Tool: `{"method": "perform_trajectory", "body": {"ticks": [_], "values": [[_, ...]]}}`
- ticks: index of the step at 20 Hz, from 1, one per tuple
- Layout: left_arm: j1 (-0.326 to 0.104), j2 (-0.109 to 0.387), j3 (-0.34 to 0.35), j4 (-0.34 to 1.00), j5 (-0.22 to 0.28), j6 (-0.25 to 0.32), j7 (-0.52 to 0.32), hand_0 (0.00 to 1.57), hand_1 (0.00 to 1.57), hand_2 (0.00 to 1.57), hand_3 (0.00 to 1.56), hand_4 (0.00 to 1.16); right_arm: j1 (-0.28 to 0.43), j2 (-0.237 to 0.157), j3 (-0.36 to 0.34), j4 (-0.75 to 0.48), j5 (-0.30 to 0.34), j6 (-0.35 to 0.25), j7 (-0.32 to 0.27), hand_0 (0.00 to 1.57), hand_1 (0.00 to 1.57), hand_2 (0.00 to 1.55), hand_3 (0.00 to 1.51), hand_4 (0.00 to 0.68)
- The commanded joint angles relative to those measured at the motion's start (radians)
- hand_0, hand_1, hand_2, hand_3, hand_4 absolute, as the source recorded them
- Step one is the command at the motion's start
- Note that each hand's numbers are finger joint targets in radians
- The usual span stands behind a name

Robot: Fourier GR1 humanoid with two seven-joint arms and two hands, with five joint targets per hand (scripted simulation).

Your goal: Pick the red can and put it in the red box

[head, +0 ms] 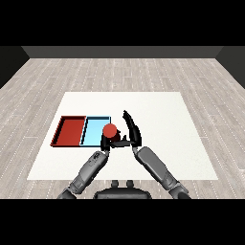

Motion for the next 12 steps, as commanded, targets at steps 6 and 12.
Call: {"method": "perform_trajectory", "body": {"ticks": [6, 12], "values": [[0.019, 0.075, 0.092, -0.018, -0.032, -0.057, -0.011, 1.57, 1.57, 1.57, 1.48, 1.14, 0.153, -0.182, -0.158, -0.328, -0.026, 0.080, 0.068, 0.00, 0.00, 0.00, 0.00, 0.000], [0.043, 0.234, 0.120, -0.092, -0.124, -0.007, 0.070, 1.57, 1.57, 1.57, 1.47, 1.13, 0.320, -0.222, -0.238, -0.286, -0.053, 0.120, -0.024, 0.00, 0.00, 0.00, 0.00, 0.000]]}}
